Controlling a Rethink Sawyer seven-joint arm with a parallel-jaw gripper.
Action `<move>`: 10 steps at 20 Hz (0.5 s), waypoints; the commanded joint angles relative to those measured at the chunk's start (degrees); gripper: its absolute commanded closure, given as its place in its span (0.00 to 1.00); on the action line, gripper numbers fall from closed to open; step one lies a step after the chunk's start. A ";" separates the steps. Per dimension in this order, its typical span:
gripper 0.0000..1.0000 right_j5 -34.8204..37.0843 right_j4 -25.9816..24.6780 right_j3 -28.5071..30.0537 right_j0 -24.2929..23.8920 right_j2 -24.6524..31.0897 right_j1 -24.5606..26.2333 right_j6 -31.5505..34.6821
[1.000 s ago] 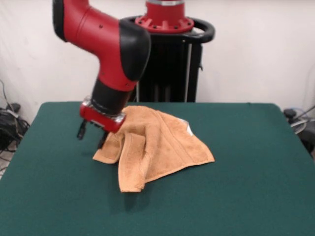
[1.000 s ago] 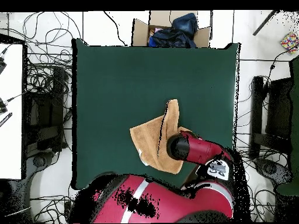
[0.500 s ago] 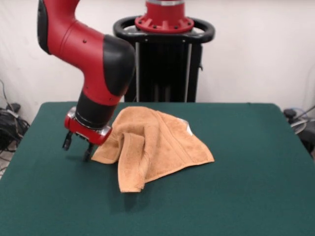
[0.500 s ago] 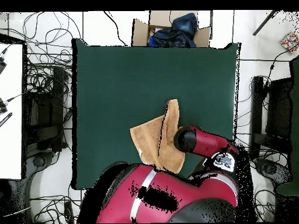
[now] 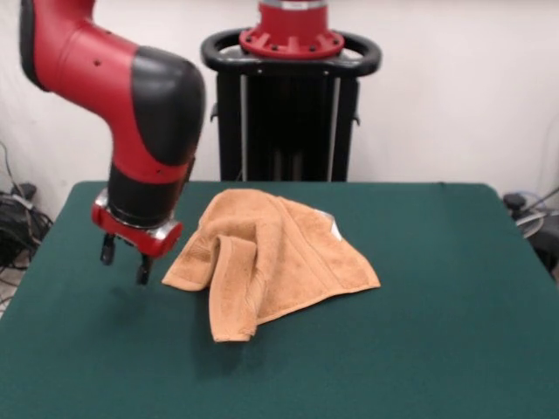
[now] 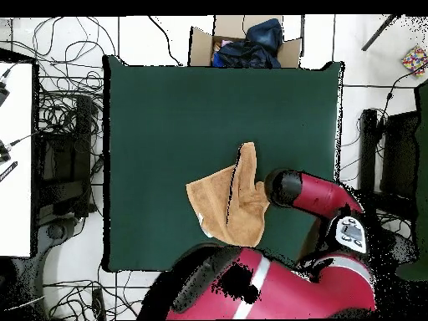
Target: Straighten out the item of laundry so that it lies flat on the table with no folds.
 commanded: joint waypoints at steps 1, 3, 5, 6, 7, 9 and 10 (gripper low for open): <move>0.00 6.59 0.03 -3.80 -3.48 11.50 -2.39 -3.93; 0.00 8.19 -0.06 -3.09 -4.17 12.53 -3.47 -4.23; 0.00 9.73 -0.17 -2.84 -4.82 13.76 -4.00 -4.60; 0.00 10.79 -0.18 -2.94 -5.10 14.35 -4.18 -4.83; 0.00 12.22 -0.26 -3.18 -5.38 14.90 -4.08 -5.43; 0.00 13.83 -0.63 -3.02 -5.99 15.83 -3.93 -5.91; 0.00 13.65 -0.78 -2.47 -6.28 16.15 -3.87 -5.60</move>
